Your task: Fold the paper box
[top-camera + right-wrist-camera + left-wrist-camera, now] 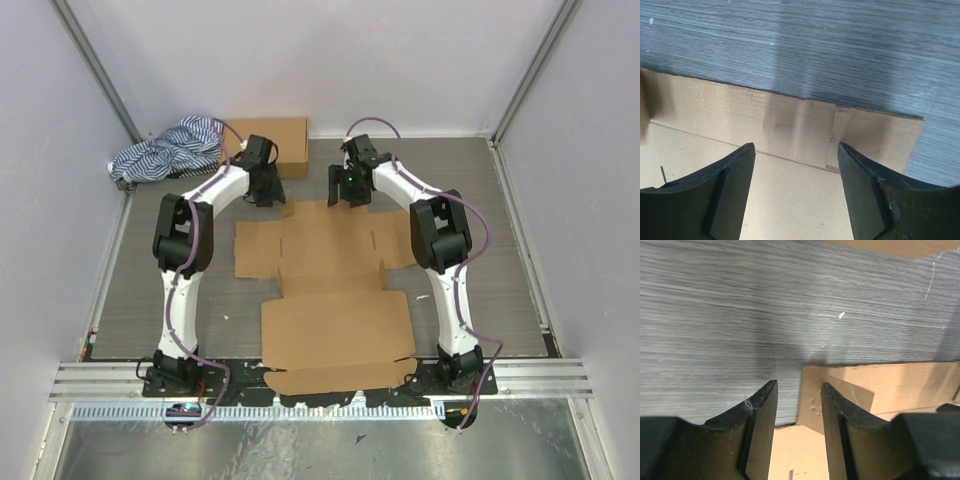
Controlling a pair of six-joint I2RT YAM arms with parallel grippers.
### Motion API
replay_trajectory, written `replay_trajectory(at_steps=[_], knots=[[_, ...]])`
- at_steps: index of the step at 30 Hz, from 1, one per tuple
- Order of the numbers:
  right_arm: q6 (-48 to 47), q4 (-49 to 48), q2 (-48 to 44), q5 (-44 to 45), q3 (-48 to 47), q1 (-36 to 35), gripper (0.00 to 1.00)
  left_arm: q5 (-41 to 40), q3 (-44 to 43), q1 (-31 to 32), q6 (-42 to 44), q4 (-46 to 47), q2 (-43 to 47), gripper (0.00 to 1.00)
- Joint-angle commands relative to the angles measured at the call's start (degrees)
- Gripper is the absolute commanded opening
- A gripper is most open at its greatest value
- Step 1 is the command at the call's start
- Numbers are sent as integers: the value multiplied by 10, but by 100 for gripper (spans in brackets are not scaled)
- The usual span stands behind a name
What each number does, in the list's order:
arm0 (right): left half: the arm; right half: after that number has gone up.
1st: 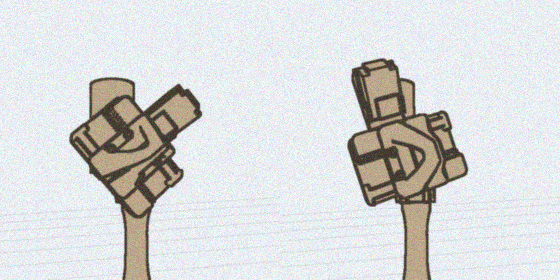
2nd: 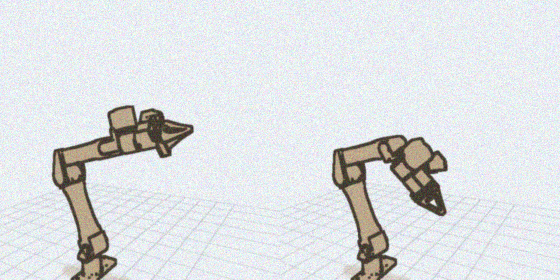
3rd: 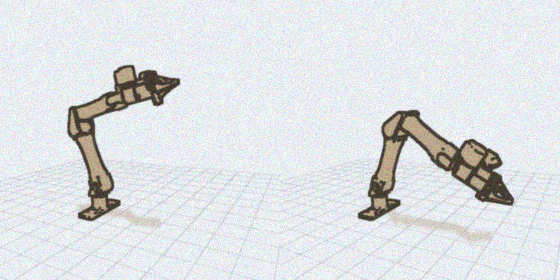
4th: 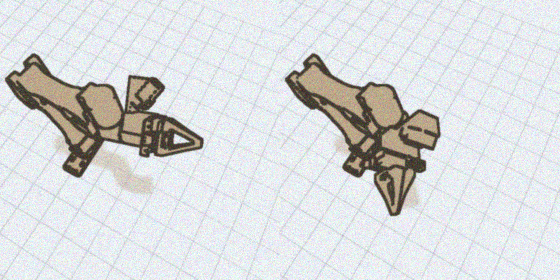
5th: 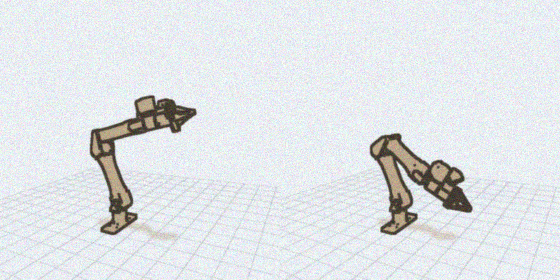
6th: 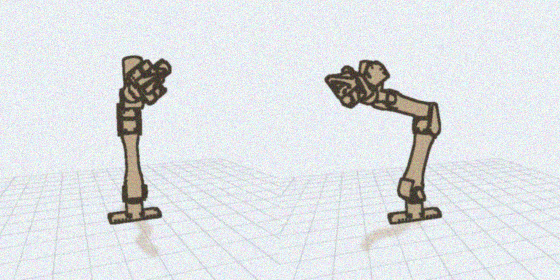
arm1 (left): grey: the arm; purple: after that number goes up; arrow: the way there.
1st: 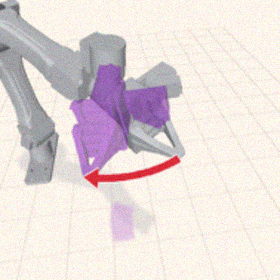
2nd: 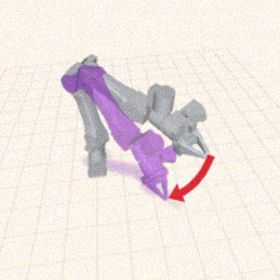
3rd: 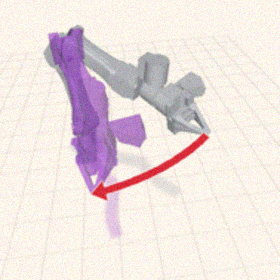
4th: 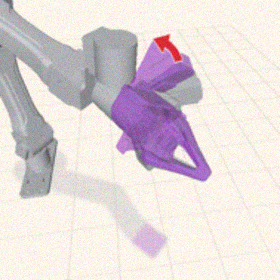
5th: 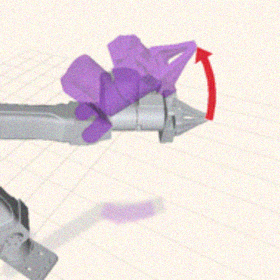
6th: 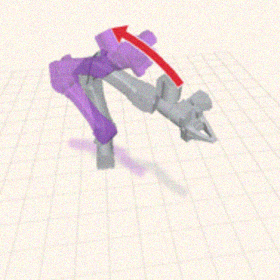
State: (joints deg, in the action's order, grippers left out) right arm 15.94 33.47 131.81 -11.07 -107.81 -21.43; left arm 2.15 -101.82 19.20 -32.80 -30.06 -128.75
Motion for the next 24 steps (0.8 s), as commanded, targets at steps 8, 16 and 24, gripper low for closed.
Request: replay_trajectory(at_steps=[8, 16, 24], knots=[[-27, 65, -106, 218, -15, 10, 77, -77, -29, -8, 62, -81, 134, 50], [-66, 101, -60, 204, -69, 17, 72, -82, 40, -7, 78, -68, 221, 48], [-73, 118, -22, 158, -110, 27, 60, -66, 91, -7, 78, -75, 271, 47]])
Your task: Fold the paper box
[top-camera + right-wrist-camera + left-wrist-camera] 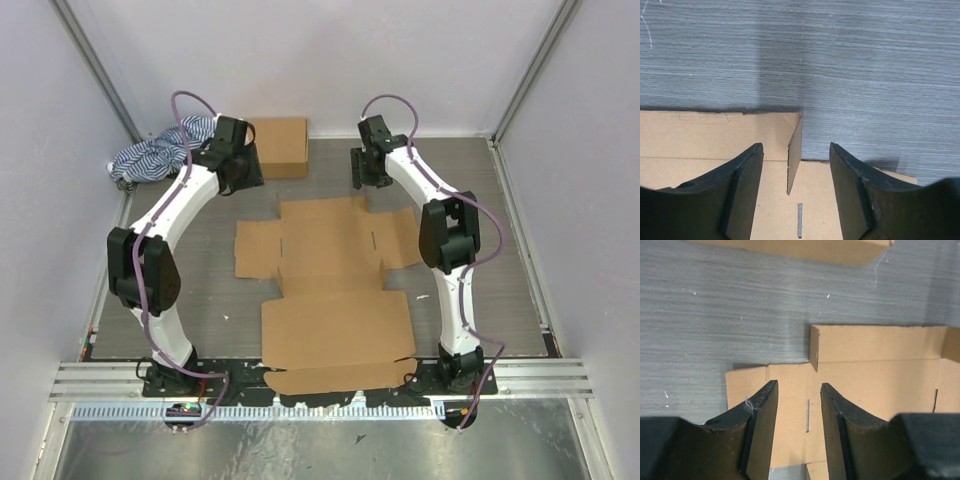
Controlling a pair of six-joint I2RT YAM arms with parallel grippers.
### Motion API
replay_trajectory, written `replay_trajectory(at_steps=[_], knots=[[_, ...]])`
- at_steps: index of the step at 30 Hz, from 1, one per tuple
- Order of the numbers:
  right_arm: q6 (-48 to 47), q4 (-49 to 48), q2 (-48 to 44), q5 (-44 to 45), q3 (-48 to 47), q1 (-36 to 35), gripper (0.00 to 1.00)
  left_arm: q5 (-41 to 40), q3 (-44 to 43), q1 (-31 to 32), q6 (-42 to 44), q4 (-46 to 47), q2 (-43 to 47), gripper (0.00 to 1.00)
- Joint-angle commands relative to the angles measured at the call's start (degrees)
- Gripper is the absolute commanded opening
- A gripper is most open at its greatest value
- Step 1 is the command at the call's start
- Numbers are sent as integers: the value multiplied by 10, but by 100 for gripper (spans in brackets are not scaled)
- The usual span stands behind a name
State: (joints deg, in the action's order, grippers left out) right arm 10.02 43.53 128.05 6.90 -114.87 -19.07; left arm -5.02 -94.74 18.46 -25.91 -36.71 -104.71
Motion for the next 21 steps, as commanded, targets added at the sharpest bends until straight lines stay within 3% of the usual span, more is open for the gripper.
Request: replay_trajectory(at_steps=[1, 5, 8, 11, 13, 15, 21], knots=[[-14, 22, 21, -24, -45, 3, 59, 6, 24, 0, 9, -11, 37, 46], [-12, 27, 34, -26, -53, 4, 54, 8, 32, 0, 14, -19, 49, 46], [-10, 29, 43, -26, -55, 4, 43, 16, 32, 1, 15, -26, 52, 46], [-11, 33, 49, -26, -56, 4, 28, 28, 31, 0, 15, -27, 56, 45], [-12, 33, 47, -26, -53, 4, 11, 41, 27, 0, 18, -30, 60, 45], [-12, 27, 34, -31, -42, 4, 3, 61, 20, 0, 23, -38, 63, 45], [-9, -135, -108, -89, 122, -7, 1, 98, -36, 6, 64, -76, 72, 48]])
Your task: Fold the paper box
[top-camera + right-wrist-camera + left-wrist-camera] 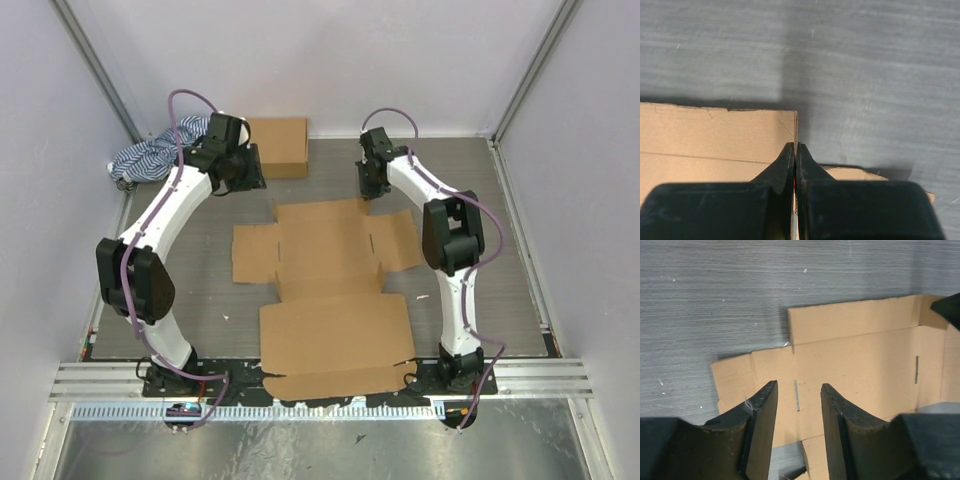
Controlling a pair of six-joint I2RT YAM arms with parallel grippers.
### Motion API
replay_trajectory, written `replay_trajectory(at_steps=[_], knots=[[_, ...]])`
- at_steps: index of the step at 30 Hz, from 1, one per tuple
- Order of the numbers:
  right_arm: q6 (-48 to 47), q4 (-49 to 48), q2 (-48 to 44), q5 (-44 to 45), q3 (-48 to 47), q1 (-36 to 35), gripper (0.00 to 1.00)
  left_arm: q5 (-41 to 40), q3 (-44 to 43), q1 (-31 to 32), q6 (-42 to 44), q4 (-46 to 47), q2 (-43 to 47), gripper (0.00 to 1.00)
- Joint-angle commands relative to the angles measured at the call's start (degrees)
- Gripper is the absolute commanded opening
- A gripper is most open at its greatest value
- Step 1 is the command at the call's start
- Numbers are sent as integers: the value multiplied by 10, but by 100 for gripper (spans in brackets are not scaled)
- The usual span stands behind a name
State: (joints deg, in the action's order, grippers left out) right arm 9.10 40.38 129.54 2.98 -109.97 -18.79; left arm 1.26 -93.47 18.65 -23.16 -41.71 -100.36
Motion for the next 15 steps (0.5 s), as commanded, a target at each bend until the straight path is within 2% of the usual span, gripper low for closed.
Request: replay_trajectory(at_steps=[1, 10, 15], knots=[[8, -131, -151, -61, 104, -9, 1, 41, -60, 4, 43, -32, 30, 49], [19, -379, -393, -116, 385, -28, 1, 168, -136, 5, 85, -16, 28, 57], [11, -424, -475, -142, 462, -40, 1, 239, -139, 25, 124, -2, 36, 59]])
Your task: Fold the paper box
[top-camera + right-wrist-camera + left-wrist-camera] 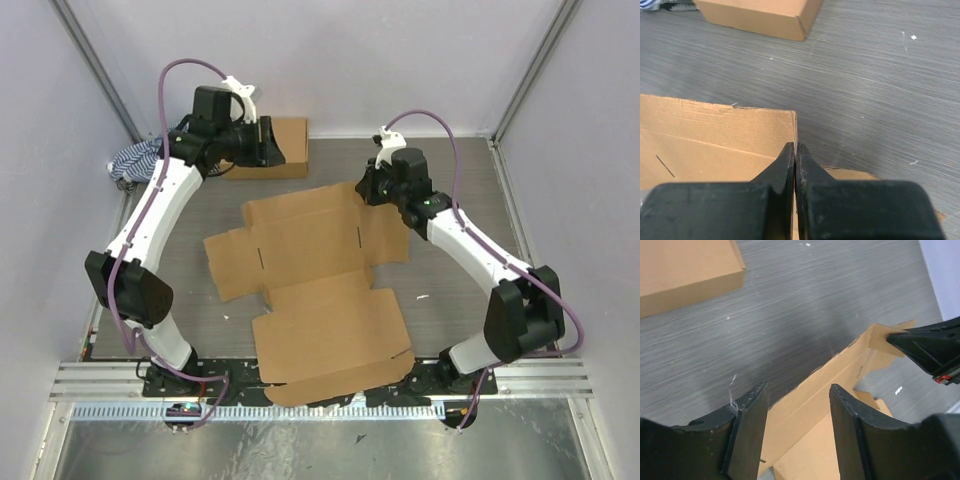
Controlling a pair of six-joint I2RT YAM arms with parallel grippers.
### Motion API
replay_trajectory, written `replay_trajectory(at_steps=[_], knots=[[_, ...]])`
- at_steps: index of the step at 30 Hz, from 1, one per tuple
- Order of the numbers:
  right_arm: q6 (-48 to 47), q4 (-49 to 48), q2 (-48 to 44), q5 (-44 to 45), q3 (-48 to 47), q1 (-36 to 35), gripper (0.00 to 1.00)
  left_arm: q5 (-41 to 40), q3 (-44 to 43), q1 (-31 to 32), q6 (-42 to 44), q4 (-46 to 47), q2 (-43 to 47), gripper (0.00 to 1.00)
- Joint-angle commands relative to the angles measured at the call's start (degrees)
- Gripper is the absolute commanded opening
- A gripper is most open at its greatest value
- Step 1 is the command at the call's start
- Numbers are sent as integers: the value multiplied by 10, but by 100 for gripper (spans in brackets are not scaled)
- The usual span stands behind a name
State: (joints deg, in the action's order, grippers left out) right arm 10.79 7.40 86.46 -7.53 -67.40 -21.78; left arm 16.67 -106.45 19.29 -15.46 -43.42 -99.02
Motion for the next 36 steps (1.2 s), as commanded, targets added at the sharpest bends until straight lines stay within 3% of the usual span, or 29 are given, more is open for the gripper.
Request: replay_trajectory(at_steps=[1, 6, 17, 25, 31, 34, 36], knots=[[-9, -93, -53, -39, 43, -13, 1, 91, -1, 28, 62, 17, 27, 59], [-13, -89, -94, -46, 80, -34, 1, 69, 55, 91, 144, 17, 47, 61], [-15, -73, -196, -100, 155, -43, 2, 35, 124, 102, 168, 24, 42, 62], [-21, -64, -206, -111, 162, -44, 2, 144, 170, 105, 169, 23, 57, 61], [-21, -59, -207, -110, 162, -45, 2, 159, 270, 109, 153, 86, 100, 61], [-21, -59, -205, -114, 162, -46, 2, 148, 273, 115, 154, 67, 102, 55], [-20, -56, -203, -117, 159, -47, 4, 138, 264, 120, 155, 47, 101, 45]])
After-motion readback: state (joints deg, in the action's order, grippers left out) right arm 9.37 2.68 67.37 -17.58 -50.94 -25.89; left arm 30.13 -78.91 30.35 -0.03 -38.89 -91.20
